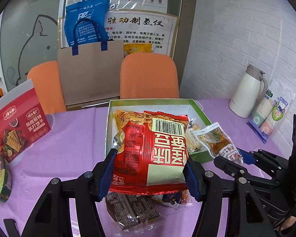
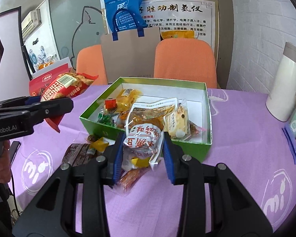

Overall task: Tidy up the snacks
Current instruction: 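Carry both bags into the green box and open both grippers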

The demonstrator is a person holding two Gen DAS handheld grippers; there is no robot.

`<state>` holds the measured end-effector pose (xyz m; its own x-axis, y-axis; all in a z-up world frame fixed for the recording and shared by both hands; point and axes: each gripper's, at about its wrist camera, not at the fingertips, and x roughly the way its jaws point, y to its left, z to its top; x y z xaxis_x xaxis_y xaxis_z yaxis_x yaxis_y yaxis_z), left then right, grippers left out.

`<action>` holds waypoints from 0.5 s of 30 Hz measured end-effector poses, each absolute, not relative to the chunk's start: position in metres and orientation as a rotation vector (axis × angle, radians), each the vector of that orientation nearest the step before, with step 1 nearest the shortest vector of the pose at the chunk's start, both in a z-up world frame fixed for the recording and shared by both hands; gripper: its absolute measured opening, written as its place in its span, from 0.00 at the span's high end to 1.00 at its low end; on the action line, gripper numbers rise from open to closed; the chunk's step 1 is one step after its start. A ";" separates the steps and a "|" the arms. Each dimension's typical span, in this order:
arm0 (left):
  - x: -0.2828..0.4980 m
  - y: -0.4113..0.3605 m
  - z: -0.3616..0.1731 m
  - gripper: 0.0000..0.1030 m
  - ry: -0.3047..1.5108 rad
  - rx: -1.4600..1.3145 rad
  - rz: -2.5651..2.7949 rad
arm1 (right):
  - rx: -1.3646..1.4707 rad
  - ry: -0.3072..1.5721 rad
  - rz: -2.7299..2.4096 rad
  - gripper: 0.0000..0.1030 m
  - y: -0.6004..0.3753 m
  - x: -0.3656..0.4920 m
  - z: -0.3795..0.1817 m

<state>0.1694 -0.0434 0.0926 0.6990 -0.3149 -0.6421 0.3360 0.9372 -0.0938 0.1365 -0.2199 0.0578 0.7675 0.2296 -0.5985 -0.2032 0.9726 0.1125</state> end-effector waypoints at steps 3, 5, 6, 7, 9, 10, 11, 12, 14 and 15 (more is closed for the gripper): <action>0.185 -0.040 0.092 0.39 0.717 0.029 -0.352 | 0.041 0.647 0.221 0.62 -0.223 0.152 0.059; 0.197 -0.039 0.091 0.39 0.726 0.022 -0.348 | 0.051 0.645 0.210 0.62 -0.228 0.164 0.060; 0.203 -0.039 0.091 0.39 0.730 0.018 -0.347 | 0.053 0.645 0.208 0.62 -0.229 0.169 0.060; 0.209 -0.040 0.090 0.39 0.736 0.015 -0.348 | 0.053 0.645 0.201 0.62 -0.230 0.175 0.060; 0.223 -0.043 0.089 0.39 0.750 0.002 -0.353 | 0.058 0.644 0.196 0.62 -0.233 0.185 0.059; 0.228 -0.045 0.088 0.39 0.757 -0.003 -0.356 | 0.061 0.646 0.197 0.62 -0.233 0.191 0.058; 0.235 -0.047 0.086 0.39 0.765 -0.008 -0.360 | 0.062 0.649 0.198 0.62 -0.234 0.197 0.058; 0.240 -0.050 0.084 0.39 0.769 -0.012 -0.362 | 0.059 0.651 0.197 0.62 -0.233 0.201 0.056; 0.250 -0.057 0.078 0.39 0.788 -0.014 -0.368 | 0.055 0.654 0.202 0.62 -0.232 0.209 0.052; 0.255 -0.061 0.074 0.39 0.798 -0.014 -0.373 | 0.053 0.657 0.206 0.62 -0.232 0.214 0.049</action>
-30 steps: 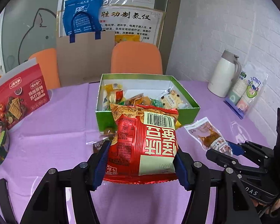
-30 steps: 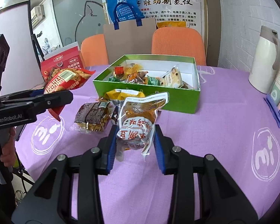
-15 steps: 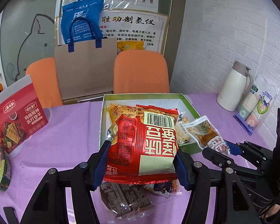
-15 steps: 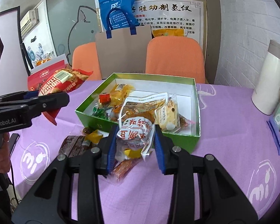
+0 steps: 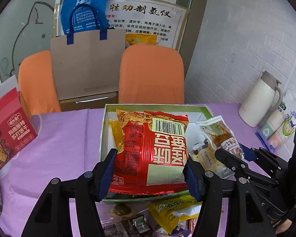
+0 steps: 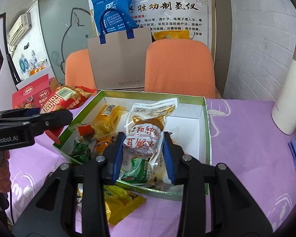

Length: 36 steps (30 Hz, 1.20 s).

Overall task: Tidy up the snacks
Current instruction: 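Carry both bags into the green box and open both grippers, then move both tools back over the remaining snacks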

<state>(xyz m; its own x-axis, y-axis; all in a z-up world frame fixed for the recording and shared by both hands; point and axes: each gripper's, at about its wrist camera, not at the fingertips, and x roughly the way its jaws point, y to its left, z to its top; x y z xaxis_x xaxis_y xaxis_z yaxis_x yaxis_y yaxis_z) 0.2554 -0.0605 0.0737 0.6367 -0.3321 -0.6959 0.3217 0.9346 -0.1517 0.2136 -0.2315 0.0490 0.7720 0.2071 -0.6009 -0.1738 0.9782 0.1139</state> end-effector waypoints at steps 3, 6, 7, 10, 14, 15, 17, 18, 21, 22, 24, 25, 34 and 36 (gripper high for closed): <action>0.266 -0.071 0.059 0.36 0.811 0.007 -0.386 | 0.019 0.690 0.245 0.57 -0.226 0.230 0.035; 0.265 -0.071 0.050 0.12 0.819 0.002 -0.356 | -0.034 0.704 0.240 0.24 -0.222 0.229 0.026; 0.263 -0.070 0.050 0.12 0.801 -0.004 -0.349 | -0.045 0.683 0.234 0.17 -0.222 0.224 0.026; 0.255 -0.069 0.051 0.12 0.777 0.014 -0.336 | -0.039 0.671 0.209 0.12 -0.226 0.215 0.025; 0.245 -0.069 0.057 0.12 0.768 0.029 -0.318 | -0.005 0.685 0.198 0.10 -0.231 0.208 0.028; 0.240 -0.068 0.060 0.12 0.760 0.030 -0.318 | -0.002 0.680 0.198 0.10 -0.232 0.204 0.031; 0.230 -0.068 0.068 0.12 0.739 0.036 -0.309 | -0.005 0.664 0.197 0.09 -0.230 0.197 0.039; 0.225 -0.067 0.071 0.12 0.729 0.041 -0.304 | -0.007 0.656 0.196 0.09 -0.229 0.192 0.042; 0.207 -0.064 0.083 0.12 0.696 0.045 -0.292 | -0.004 0.632 0.200 0.06 -0.227 0.175 0.054; 0.200 -0.062 0.088 0.12 0.683 0.042 -0.287 | 0.000 0.624 0.200 0.05 -0.227 0.168 0.058; 0.185 -0.057 0.096 0.12 0.658 0.038 -0.277 | 0.006 0.611 0.207 0.04 -0.227 0.156 0.064; 0.179 -0.055 0.100 0.12 0.649 0.038 -0.270 | 0.009 0.604 0.212 0.04 -0.226 0.148 0.067; 0.115 -0.031 0.102 0.12 0.617 -0.002 -0.187 | 0.018 0.609 0.188 0.03 -0.227 0.092 0.070; 0.101 -0.025 0.093 0.12 0.617 -0.013 -0.178 | 0.036 0.617 0.179 0.02 -0.230 0.080 0.064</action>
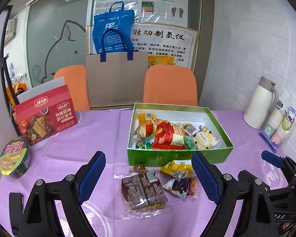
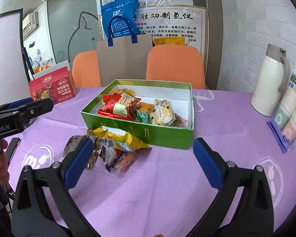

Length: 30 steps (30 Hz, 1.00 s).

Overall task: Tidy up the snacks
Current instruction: 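Move both tools back over the remaining snacks, then grasp the yellow bag with the left gripper while the right grips its other end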

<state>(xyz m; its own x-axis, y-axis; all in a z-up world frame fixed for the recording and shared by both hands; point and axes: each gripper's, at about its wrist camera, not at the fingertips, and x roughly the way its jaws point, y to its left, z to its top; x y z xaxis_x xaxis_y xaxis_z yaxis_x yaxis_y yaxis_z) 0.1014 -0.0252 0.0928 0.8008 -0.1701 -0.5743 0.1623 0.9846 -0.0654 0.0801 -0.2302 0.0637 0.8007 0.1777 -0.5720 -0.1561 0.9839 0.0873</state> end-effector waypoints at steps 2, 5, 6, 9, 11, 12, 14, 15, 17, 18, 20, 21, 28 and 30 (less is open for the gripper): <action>0.090 -0.018 0.080 0.12 0.618 -0.021 -0.159 | 0.067 0.634 0.175 0.01 -0.233 0.070 0.052; 0.083 -0.013 0.054 0.12 0.681 0.007 -0.101 | 0.127 0.705 0.194 0.01 -0.234 0.066 0.027; 0.082 -0.010 0.045 0.12 0.703 0.014 -0.087 | 0.141 0.739 0.199 0.01 -0.232 0.069 0.018; 0.084 -0.005 0.025 0.12 0.752 0.001 -0.089 | 0.144 0.778 0.214 0.01 -0.221 0.077 0.001; 0.087 -0.001 0.019 0.12 0.767 -0.012 -0.089 | 0.140 0.785 0.225 0.04 -0.212 0.086 -0.002; 0.088 0.001 0.018 0.12 0.768 -0.015 -0.088 | 0.139 0.786 0.232 0.07 -0.209 0.093 -0.002; 0.089 0.005 0.019 0.12 0.764 -0.021 -0.088 | 0.130 0.780 0.241 0.14 -0.202 0.106 0.001; 0.089 0.008 0.021 0.12 0.759 -0.030 -0.090 | 0.119 0.770 0.242 0.15 -0.198 0.113 0.003; 0.091 0.011 0.023 0.12 0.754 -0.043 -0.101 | 0.090 0.754 0.232 0.22 -0.191 0.127 0.004; 0.091 0.011 0.024 0.12 0.753 -0.043 -0.105 | 0.077 0.756 0.222 0.25 -0.188 0.136 0.003; 0.093 0.012 0.024 0.12 0.755 -0.038 -0.106 | 0.064 0.761 0.205 0.39 -0.185 0.149 -0.001; 0.094 0.012 0.024 0.12 0.757 -0.038 -0.110 | 0.056 0.771 0.198 0.52 -0.185 0.154 -0.004; 0.098 0.012 0.021 0.12 0.795 -0.054 -0.147 | 0.075 0.730 0.247 0.96 -0.195 0.127 0.005; 0.094 0.007 0.021 0.12 0.805 -0.044 -0.173 | 0.061 0.713 0.269 0.96 -0.198 0.108 0.012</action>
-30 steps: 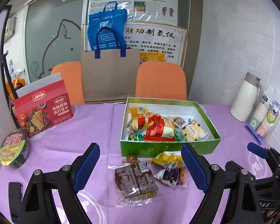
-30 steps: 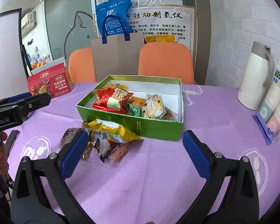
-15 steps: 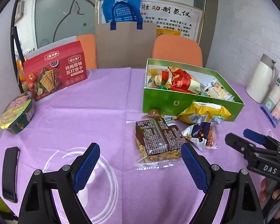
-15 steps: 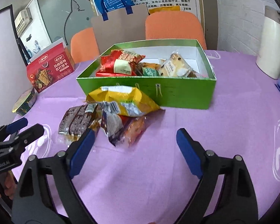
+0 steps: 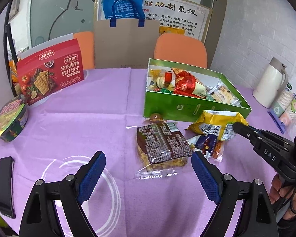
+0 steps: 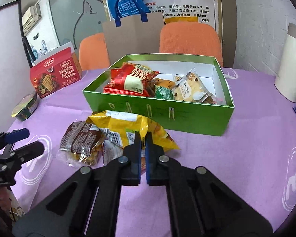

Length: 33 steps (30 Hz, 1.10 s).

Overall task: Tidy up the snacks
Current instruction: 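Grasp the yellow bag with the left gripper while the right grips its other end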

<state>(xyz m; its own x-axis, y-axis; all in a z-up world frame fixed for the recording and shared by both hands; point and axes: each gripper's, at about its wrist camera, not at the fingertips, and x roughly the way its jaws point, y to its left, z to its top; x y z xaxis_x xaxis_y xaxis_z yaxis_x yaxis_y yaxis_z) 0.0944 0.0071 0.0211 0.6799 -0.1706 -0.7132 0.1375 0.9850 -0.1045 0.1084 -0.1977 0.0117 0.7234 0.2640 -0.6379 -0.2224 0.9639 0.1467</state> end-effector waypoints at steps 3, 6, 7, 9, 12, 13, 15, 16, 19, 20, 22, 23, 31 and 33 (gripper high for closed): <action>0.083 -0.005 0.018 0.12 0.818 -0.009 -0.228 | 0.055 0.700 0.294 0.96 -0.205 0.080 0.018; 0.069 -0.019 0.008 0.12 0.857 0.023 -0.302 | -0.001 0.734 0.328 0.95 -0.211 0.050 0.012; 0.065 -0.023 0.005 0.12 0.867 0.032 -0.320 | -0.038 0.759 0.343 0.94 -0.212 0.039 0.005; 0.057 -0.032 0.000 0.12 0.884 0.053 -0.341 | -0.086 0.807 0.339 0.92 -0.213 0.024 -0.009; 0.050 -0.041 0.000 0.12 0.898 0.053 -0.386 | -0.060 0.856 0.325 0.66 -0.221 0.014 -0.024; 0.049 -0.045 0.003 0.12 0.895 0.051 -0.402 | -0.019 0.866 0.322 0.54 -0.226 0.013 -0.026; 0.049 -0.050 0.010 0.12 0.882 0.053 -0.417 | 0.090 0.871 0.326 0.50 -0.238 0.012 -0.026; 0.051 -0.053 0.014 0.12 0.873 0.053 -0.426 | 0.132 0.862 0.336 0.50 -0.242 0.011 -0.024; 0.059 -0.063 0.019 0.12 0.862 0.035 -0.474 | 0.184 0.834 0.322 0.49 -0.248 0.014 -0.020; 0.064 -0.067 0.017 0.12 0.876 0.013 -0.496 | 0.200 0.832 0.315 0.49 -0.249 0.016 -0.019; 0.072 -0.074 0.013 0.12 0.908 -0.034 -0.566 | 0.266 0.843 0.318 0.49 -0.254 0.020 -0.021; 0.078 -0.078 0.011 0.13 0.923 -0.057 -0.604 | 0.293 0.850 0.322 0.49 -0.257 0.020 -0.023; 0.110 -0.109 -0.008 0.28 0.998 -0.056 -0.651 | 0.380 0.845 0.289 0.42 -0.273 0.016 -0.021; 0.107 -0.114 -0.014 0.45 1.016 -0.024 -0.673 | 0.396 0.838 0.281 0.42 -0.276 0.018 -0.023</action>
<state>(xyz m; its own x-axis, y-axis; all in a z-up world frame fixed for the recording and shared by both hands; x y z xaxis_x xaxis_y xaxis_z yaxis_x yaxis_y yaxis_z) 0.1068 -0.1135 -0.0139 0.3450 -0.5288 -0.7755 0.5071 0.8003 -0.3201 0.0178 -0.2761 -0.0233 0.6390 0.3922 -0.6617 -0.0852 0.8910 0.4459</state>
